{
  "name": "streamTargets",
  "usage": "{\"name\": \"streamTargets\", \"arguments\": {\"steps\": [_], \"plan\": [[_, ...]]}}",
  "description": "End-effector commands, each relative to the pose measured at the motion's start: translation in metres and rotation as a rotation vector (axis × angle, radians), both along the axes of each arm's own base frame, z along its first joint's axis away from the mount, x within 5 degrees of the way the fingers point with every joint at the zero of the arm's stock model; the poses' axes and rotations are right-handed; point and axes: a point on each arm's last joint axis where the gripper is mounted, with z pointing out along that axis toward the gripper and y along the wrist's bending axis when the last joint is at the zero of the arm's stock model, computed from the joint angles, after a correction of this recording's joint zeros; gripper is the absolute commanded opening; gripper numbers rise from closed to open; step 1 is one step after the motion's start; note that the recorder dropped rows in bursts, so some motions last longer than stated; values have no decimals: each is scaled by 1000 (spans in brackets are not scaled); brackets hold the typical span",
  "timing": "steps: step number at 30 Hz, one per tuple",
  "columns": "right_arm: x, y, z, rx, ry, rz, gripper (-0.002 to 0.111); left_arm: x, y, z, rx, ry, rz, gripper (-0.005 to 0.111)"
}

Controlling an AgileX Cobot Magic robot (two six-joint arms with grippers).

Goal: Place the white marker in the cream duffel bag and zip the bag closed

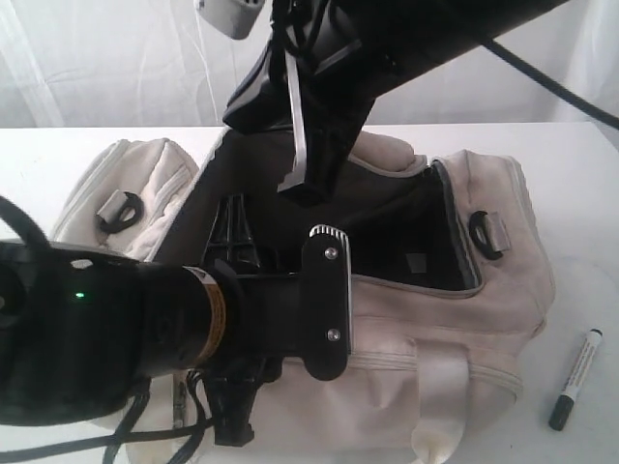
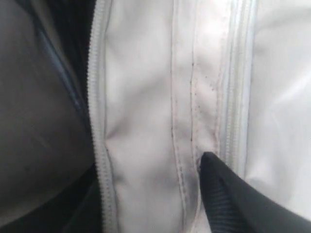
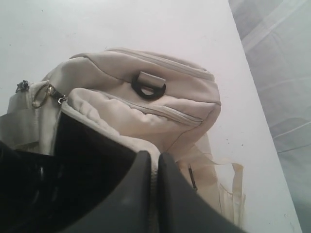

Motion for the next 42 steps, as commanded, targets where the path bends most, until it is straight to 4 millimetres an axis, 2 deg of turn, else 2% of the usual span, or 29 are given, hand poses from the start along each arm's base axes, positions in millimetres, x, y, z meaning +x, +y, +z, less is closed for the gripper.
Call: {"name": "streamTargets", "arguments": {"steps": [1, 6, 7, 18, 27, 37, 42], "plan": [[-1, -1, 5, 22, -31, 0, 0, 3, 3, -6, -34, 46, 139, 43], [4, -2, 7, 12, -98, -26, 0, 2, 13, -11, 1, 95, 288, 1], [7, -4, 8, 6, -125, -43, 0, 1, 15, -13, 6, 107, 300, 0], [25, -22, 6, -155, -264, -234, 0, -15, 33, -42, 71, 236, 381, 0], [37, -36, 9, -146, -293, -315, 0, -21, 39, -37, 29, 268, 410, 0], [33, -32, 7, -80, -184, -321, 0, -23, 39, -35, 6, 275, 408, 0], [29, -33, 2, -109, -126, -313, 13, -23, 38, -35, 1, 275, 405, 0]]}}
